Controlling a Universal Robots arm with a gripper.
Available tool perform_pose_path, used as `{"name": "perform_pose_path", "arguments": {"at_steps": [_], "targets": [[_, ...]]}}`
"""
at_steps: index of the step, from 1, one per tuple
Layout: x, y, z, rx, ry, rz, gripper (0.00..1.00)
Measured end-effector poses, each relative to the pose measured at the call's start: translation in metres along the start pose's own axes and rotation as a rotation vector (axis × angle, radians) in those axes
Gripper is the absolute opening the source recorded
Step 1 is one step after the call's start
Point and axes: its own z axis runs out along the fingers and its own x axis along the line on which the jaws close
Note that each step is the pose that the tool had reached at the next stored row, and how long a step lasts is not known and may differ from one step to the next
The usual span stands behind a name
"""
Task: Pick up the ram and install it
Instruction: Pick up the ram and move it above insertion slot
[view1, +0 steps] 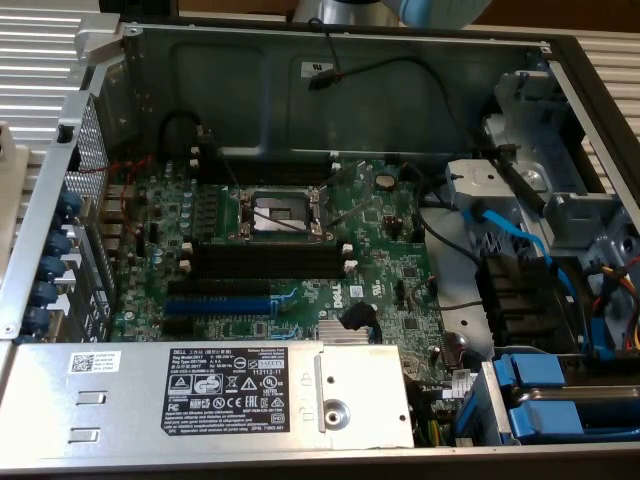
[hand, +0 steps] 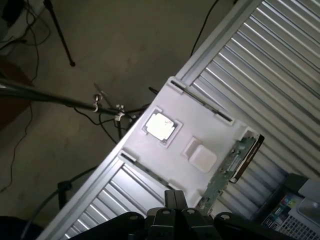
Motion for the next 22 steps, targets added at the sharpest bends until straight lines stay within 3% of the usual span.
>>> {"name": "perform_pose_path", "arguments": {"at_steps": [22], "targets": [[0.0037, -0.0005, 0.0014, 0.0147, 0.0103, -0.305, 0.11]]}}
